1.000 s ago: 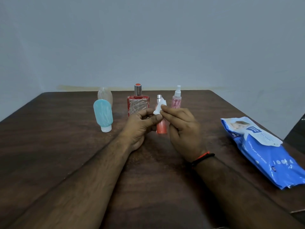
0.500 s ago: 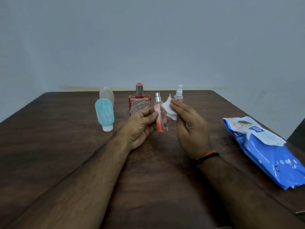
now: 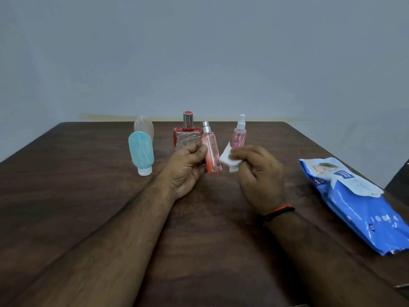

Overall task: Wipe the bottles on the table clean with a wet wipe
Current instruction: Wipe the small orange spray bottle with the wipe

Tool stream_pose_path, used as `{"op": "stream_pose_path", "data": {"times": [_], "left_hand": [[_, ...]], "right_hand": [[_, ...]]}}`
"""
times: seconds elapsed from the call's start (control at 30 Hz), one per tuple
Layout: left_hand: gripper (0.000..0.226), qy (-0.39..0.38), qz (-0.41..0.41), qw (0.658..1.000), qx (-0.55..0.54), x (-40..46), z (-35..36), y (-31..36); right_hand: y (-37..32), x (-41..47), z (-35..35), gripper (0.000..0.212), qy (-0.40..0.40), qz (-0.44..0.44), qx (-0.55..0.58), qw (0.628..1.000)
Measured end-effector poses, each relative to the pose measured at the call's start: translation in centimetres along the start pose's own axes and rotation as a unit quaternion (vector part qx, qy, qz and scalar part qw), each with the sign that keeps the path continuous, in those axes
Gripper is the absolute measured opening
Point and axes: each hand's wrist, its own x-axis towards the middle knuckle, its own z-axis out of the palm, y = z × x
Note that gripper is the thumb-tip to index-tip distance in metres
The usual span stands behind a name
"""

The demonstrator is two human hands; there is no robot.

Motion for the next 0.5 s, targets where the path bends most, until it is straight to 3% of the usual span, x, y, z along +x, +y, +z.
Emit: {"op": "stream_pose_path", "data": {"times": [0.23,0.5], "left_hand": [[0.032,-0.030,0.001,0.999,0.019,-0.29,0.42,-0.32],[0.022,-0.008,0.028,0.999,0.037,0.16,-0.23,-0.35]], "right_hand": [[-0.05,-0.08,0.69,0.036,-0.089,-0.025,-0.001,0.996],[-0.17,-0.43,-0.13,0.031,-0.052,0.002,-0.013,0.999]]}}
